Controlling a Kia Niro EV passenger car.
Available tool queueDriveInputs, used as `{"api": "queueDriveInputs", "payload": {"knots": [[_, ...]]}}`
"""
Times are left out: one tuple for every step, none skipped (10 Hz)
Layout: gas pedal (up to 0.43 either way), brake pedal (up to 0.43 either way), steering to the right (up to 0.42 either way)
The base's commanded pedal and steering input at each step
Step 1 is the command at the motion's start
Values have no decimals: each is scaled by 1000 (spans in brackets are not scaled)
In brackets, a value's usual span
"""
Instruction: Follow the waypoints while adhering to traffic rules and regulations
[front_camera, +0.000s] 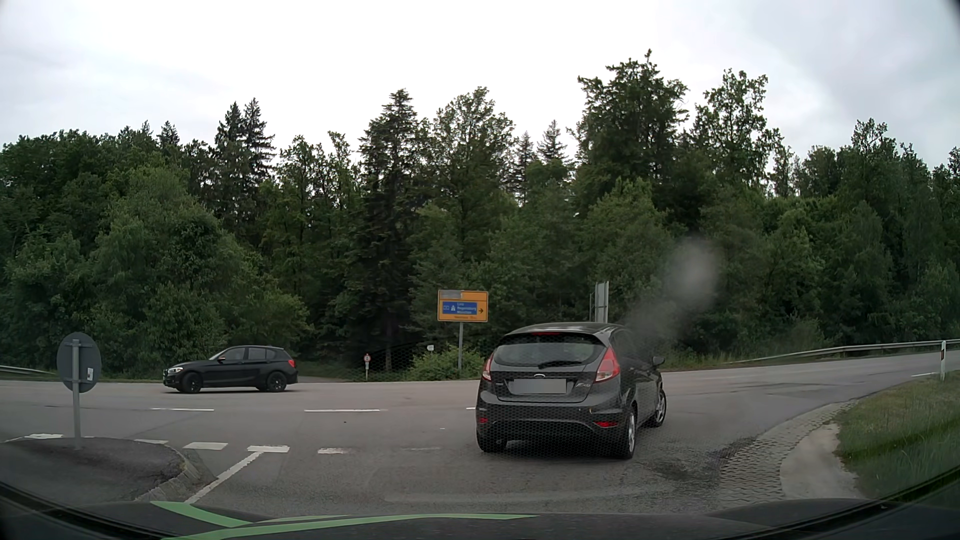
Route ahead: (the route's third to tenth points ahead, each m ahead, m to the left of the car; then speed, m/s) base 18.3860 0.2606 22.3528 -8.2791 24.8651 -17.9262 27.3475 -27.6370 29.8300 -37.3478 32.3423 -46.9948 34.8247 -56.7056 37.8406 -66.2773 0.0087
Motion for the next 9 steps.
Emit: {"api": "queueDriveInputs", "payload": {"knots": [[0,0,94],[0,0,94],[0,0,94],[0,0,94],[0,0,94],[28,0,95],[59,0,96],[98,0,99],[118,0,100]]}}
